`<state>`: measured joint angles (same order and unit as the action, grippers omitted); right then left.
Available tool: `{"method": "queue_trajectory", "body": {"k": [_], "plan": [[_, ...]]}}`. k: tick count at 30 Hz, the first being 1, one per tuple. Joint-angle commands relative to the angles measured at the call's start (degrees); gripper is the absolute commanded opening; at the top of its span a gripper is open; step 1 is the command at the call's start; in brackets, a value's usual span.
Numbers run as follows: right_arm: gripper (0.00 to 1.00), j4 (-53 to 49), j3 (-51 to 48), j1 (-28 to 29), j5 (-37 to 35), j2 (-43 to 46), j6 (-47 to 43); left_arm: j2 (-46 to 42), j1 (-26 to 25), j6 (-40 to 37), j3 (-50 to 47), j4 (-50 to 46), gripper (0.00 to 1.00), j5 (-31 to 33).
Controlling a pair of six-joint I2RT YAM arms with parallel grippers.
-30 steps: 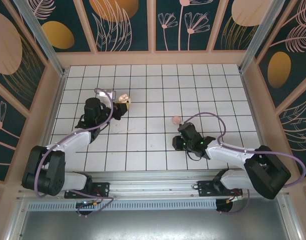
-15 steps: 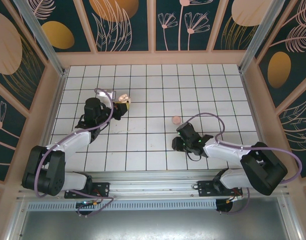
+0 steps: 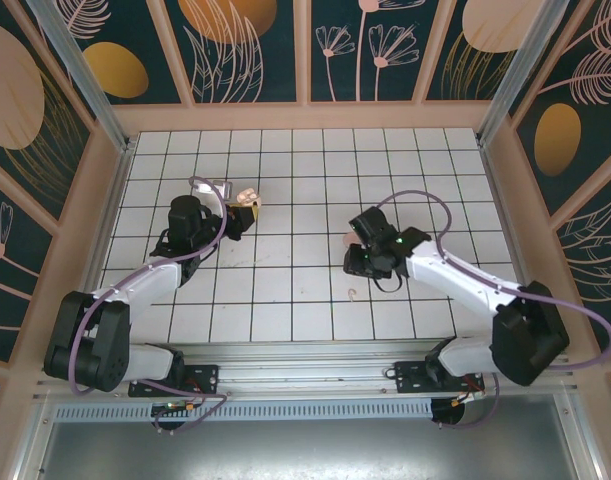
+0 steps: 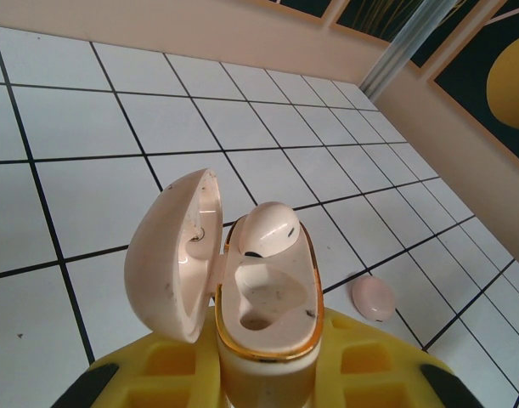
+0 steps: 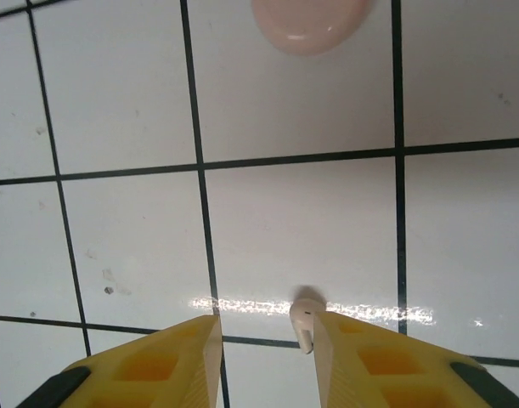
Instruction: Insert the wireless bluetooth earbuds into the charging case
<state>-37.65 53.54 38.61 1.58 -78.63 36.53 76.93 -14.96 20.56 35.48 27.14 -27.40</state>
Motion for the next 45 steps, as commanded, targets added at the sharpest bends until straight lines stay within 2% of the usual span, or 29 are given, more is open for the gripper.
{"method": "queue_trajectory", "body": {"k": [1,8,20,36,45], "plan": [[0.35,-11.4,4.2,-0.3,1.8,-5.6,-0.2,-1.2,-0.3,-1.5,1.3,0.4,0.13,0.5],[0.35,-11.9,6.3,-0.5,3.7,-12.8,-0.9,-1.8,-0.3,-1.8,1.4,-0.2,0.13,1.0],[0.36,-7.2,5.3,-0.9,5.9,-18.7,-1.2,-2.0,-0.3,-2.0,1.1,-0.5,0.13,1.2],[0.33,-6.0,3.4,-0.8,7.4,-20.9,-0.7,-1.3,-0.3,-2.1,1.1,-0.3,0.13,1.1],[0.24,-3.9,2.2,-0.8,6.9,-21.5,-0.2,-1.2,-0.3,-2.4,1.2,-0.4,0.13,1.2]]}}
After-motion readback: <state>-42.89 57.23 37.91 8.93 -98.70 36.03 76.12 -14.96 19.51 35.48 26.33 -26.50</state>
